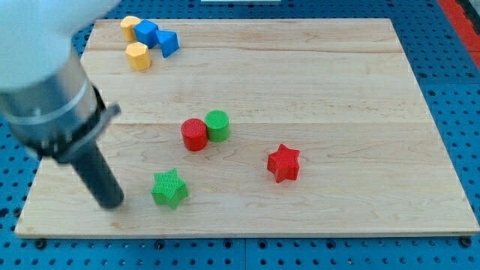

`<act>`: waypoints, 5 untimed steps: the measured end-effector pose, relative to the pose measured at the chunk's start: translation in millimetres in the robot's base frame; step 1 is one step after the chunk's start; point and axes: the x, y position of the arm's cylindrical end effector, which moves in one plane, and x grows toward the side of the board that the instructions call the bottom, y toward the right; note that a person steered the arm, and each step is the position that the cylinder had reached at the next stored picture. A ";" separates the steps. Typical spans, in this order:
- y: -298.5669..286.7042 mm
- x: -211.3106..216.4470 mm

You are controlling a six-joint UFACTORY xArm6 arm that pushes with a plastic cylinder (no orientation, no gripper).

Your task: Push the green star along with green circle and red circle up a bit

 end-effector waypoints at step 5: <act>140.3 -1.3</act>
